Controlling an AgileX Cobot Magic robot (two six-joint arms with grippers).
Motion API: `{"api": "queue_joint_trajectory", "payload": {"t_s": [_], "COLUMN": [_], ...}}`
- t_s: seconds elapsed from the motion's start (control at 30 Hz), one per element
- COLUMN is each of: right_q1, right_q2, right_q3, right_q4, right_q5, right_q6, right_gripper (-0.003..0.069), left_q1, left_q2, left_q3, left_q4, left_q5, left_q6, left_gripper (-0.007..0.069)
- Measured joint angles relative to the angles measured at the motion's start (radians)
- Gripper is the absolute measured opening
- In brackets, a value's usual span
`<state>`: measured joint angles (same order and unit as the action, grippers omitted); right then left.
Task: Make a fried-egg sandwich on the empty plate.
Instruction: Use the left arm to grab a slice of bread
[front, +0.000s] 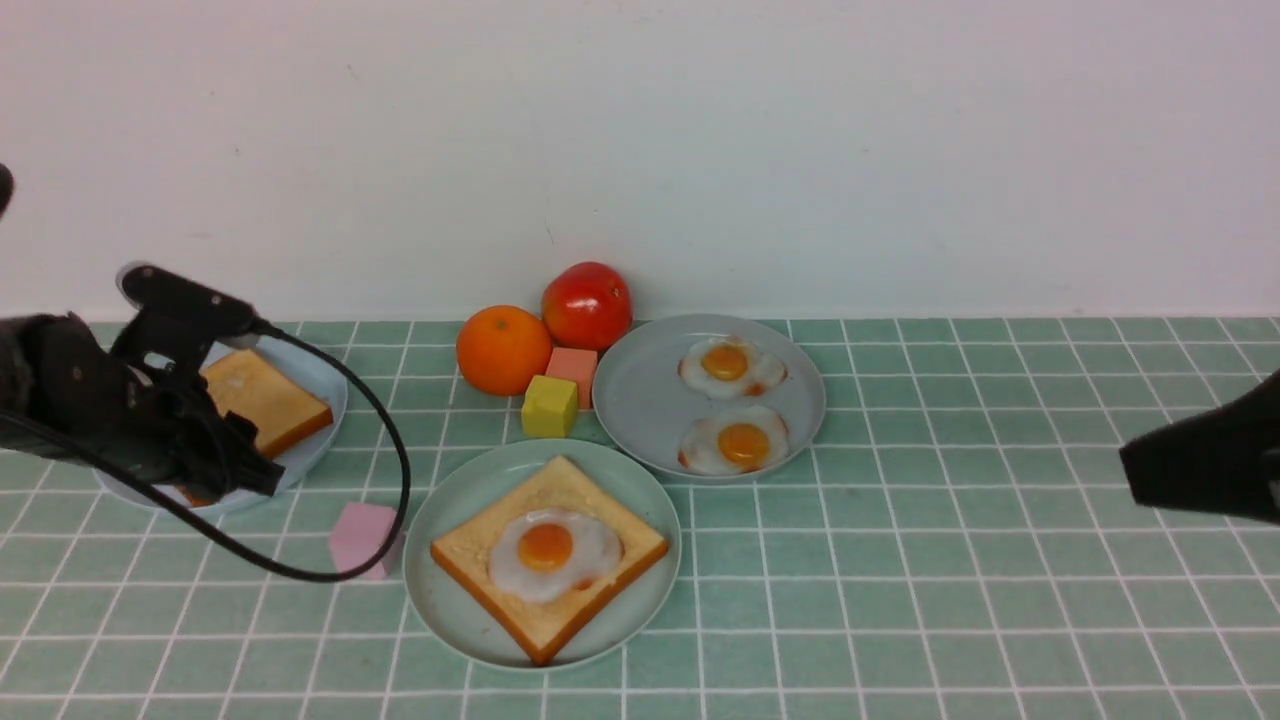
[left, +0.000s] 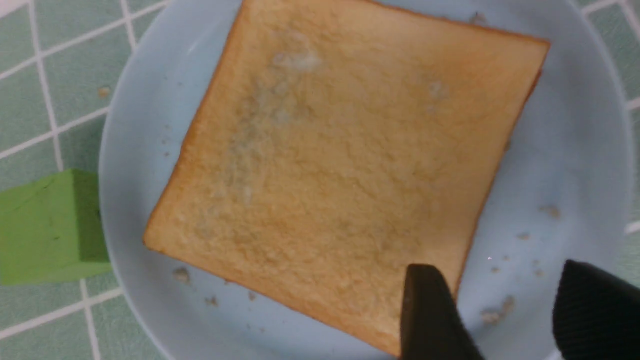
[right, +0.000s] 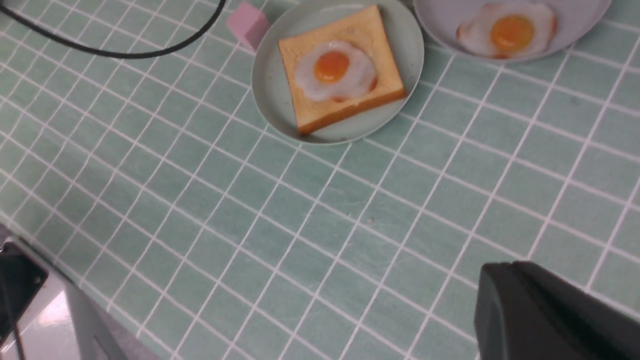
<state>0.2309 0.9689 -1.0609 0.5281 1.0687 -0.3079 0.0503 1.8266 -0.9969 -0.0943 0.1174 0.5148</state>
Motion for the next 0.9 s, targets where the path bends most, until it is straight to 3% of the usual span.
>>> {"api": "queue_joint_trajectory", "payload": {"t_s": [0.2, 0.37, 0.47, 0.8, 0.9], "right_q1": [0.0, 0.0, 0.0, 0.0, 0.0], "right_q2": [0.0, 0.0, 0.0, 0.0, -0.002], "right_q3": [0.004, 0.004, 0.004, 0.004, 0.004], "right_q4": [0.03, 0.056, 0.07, 0.116, 0.116], "right_q5": [0.011, 0.035, 0.042, 0.075, 0.079], "right_q6": [0.0, -0.004, -0.011, -0.02, -0.02], "right_gripper": [0.0014, 0.0015, 0.0017, 0.0022, 0.0022], "left_q1": [0.0, 0.0, 0.0, 0.002, 0.002], "left_q2": [0.054, 0.077, 0.087, 0.094, 0.092], "left_q3": [-0.001, -0.007, -0.007, -0.011, -0.011], "left_q4": [0.019, 0.025, 0.04, 0.064, 0.064], "left_q5": [-0.059, -0.078, -0.093, -0.107, -0.101], "left_q6": [0.0, 0.0, 0.001, 0.007, 0.007], "left_gripper": [0.0392, 0.0345, 0.0301, 0.0052, 0.0034]}}
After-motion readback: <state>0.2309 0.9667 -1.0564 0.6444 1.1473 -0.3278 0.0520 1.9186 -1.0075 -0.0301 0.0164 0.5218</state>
